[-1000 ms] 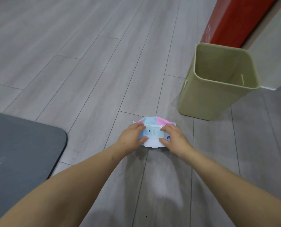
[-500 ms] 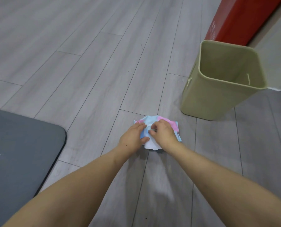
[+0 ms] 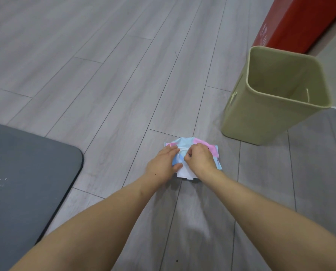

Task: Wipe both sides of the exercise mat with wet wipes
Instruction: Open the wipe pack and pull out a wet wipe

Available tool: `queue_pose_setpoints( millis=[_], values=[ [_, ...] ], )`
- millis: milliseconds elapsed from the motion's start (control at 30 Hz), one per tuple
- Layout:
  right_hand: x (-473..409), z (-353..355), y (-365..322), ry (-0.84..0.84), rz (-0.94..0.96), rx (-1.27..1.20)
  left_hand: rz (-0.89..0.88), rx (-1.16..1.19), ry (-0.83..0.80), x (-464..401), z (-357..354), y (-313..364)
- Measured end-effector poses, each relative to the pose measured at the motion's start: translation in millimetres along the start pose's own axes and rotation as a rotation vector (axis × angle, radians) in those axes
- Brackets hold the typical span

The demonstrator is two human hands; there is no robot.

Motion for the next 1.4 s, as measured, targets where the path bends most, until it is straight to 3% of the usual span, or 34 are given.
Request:
queue_pose_setpoints(
  millis=[200,400,633,1400],
  values=[
    [11,25,30,0.161,-0.067,-0.133,-0.019,-0.11,0.019,-2,3,5],
    [17,29,40,0.174,-0.087,-0.198,-0.053,-0.394,0.218,-11,17,27],
    [12,25,54,0.172,-0.128,-0.213,-0.079,-0.396,0.15,-34,11,51],
    [5,24,64,0.134,-0.17,-0.353,-0.28,-0.733,0.069,-38,7,57]
  ],
)
Point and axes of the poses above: each hand's wrist, its own x-axis away from the middle knuckle, its own z-axis out of the back of the hand, y = z × x, the point moved 4 cm from there along -x, towards the middle knuckle, and after that the axes turned 6 degrees about -x, right-handed, at the moved point
